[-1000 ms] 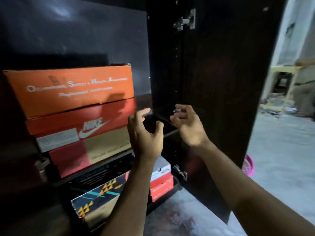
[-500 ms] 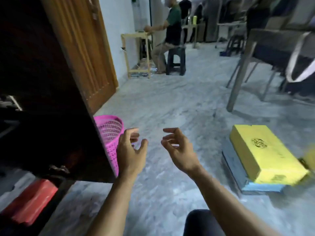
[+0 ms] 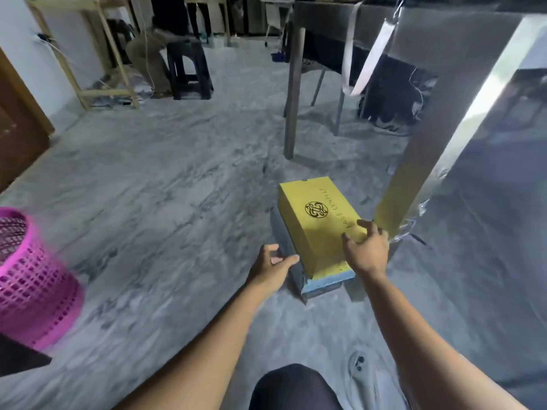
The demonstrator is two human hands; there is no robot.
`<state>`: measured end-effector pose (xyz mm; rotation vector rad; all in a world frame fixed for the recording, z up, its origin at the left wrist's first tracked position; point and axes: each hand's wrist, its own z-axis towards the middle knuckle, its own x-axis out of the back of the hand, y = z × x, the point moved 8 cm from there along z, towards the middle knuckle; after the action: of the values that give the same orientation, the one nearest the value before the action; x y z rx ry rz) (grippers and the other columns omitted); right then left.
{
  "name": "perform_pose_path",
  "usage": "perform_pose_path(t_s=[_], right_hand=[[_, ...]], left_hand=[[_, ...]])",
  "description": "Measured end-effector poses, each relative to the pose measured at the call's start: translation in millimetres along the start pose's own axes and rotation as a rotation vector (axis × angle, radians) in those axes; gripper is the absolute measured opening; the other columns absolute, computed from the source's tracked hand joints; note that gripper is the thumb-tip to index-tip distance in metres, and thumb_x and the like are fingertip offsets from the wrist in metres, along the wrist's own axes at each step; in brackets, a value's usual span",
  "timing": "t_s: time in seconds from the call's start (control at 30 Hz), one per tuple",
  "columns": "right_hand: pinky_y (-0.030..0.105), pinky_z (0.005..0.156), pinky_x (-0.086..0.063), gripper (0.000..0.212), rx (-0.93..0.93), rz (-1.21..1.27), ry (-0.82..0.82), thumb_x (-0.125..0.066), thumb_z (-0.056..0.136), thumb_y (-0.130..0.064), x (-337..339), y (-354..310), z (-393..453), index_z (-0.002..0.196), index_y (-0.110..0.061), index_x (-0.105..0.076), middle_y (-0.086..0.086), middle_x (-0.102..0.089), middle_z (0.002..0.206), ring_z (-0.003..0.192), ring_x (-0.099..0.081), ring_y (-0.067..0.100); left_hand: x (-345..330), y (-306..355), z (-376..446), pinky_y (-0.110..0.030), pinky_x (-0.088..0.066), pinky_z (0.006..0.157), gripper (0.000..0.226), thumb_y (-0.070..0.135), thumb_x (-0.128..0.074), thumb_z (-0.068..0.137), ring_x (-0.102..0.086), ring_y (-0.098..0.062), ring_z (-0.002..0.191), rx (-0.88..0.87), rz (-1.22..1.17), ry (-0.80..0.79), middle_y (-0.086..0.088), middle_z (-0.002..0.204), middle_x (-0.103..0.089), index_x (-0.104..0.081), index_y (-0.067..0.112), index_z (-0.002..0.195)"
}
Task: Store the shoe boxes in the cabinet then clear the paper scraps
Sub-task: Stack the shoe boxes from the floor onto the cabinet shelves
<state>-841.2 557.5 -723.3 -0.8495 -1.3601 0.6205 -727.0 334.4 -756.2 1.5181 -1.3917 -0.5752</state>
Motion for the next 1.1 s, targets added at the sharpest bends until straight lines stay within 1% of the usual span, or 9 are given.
perform_pose_path(t_s=[0.13,0.23,0.3,0.43,0.57,0.73,0.8,1.0,1.1], right_hand=[[0.046,0.114,-0.037,0.069,-0.092,-0.084,-0.059,-0.071,0.089,-0.033,-1,37,23,0.148,-0.010,-0.045,0.023,-0.048,0.145,0.137,-0.043,0.042],[0.046,0.114,-0.035,0.066,-0.118,-0.086,-0.058,-0.072,0.088,-0.035,-6,44,26,0.144,-0.009,-0.048,0.025,-0.051,0.141,0.134,-0.044,0.045],[0.047,0.111,-0.040,0.066,-0.140,-0.065,-0.063,-0.073,0.082,-0.043,-11,48,27,0.136,-0.010,-0.056,0.022,-0.059,0.134,0.129,-0.050,0.043],[0.038,0.090,-0.054,0.051,-0.174,-0.008,-0.101,-0.071,0.076,-0.050,-21,56,14,0.112,-0.015,-0.071,0.013,-0.072,0.109,0.105,-0.067,0.033],[0.029,0.072,-0.046,0.033,-0.117,0.081,-0.126,-0.075,0.082,-0.046,-29,50,-3,0.086,-0.013,-0.075,0.001,-0.075,0.079,0.084,-0.070,0.025],[0.045,0.094,-0.055,0.046,-0.193,0.314,-0.108,-0.070,0.074,-0.067,-37,32,-13,0.093,-0.027,-0.061,-0.003,-0.071,0.093,0.095,-0.072,0.027],[0.051,0.100,-0.052,0.058,-0.232,0.393,-0.123,-0.065,0.068,-0.075,-40,21,-14,0.102,-0.028,-0.056,-0.003,-0.067,0.099,0.104,-0.068,0.029],[0.044,0.084,-0.051,0.083,-0.275,0.420,-0.582,-0.061,0.070,-0.083,-87,-27,-51,0.133,-0.028,-0.060,0.010,-0.067,0.127,0.110,-0.064,0.031],[0.031,0.062,-0.048,0.069,-0.225,0.453,-0.896,-0.067,0.076,-0.070,-118,-69,-103,0.121,-0.018,-0.071,0.019,-0.075,0.113,0.086,-0.068,0.027]], left_hand=[[-52,-12,19,-0.035,-0.058,0.076,0.081,0.058,-0.068,0.091,-0.067,-0.024,0.105,0.183,-0.197,-0.095,-0.006,0.137,-0.056,-0.033,0.027,0.157],[-69,-23,34,-0.042,-0.059,0.092,0.081,0.070,-0.067,0.085,-0.064,-0.027,0.112,0.233,-0.226,-0.108,-0.005,0.136,-0.056,-0.040,0.032,0.151],[-73,-25,38,-0.043,-0.058,0.095,0.072,0.072,-0.067,0.083,-0.063,-0.027,0.114,0.228,-0.265,-0.089,-0.004,0.132,-0.057,-0.046,0.033,0.140],[-55,-37,43,-0.031,-0.055,0.066,0.032,0.057,-0.075,0.086,-0.067,-0.021,0.089,0.160,-0.410,0.053,0.003,0.101,-0.068,-0.060,0.033,0.102],[-11,-58,41,-0.038,-0.062,0.073,0.037,0.051,-0.082,0.081,-0.069,-0.031,0.106,0.161,-0.547,0.211,-0.009,0.121,-0.069,-0.064,0.033,0.107],[64,-71,20,-0.034,-0.056,0.065,0.033,0.056,-0.076,0.078,-0.068,-0.029,0.100,0.139,-0.526,0.320,-0.010,0.115,-0.069,-0.067,0.031,0.099],[99,-77,6,-0.036,-0.054,0.066,0.052,0.066,-0.073,0.065,-0.067,-0.030,0.099,0.131,-0.531,0.370,-0.011,0.112,-0.070,-0.069,0.028,0.100],[220,-99,-48,-0.038,-0.042,0.068,0.052,0.063,-0.069,0.057,-0.064,-0.031,0.080,0.012,-0.552,0.375,-0.013,0.082,-0.068,-0.072,0.017,0.081],[268,-104,-89,-0.036,-0.045,0.065,0.037,0.043,-0.055,0.091,-0.070,-0.021,0.059,-0.085,-0.540,0.325,-0.007,0.071,-0.074,-0.075,0.012,0.085]])
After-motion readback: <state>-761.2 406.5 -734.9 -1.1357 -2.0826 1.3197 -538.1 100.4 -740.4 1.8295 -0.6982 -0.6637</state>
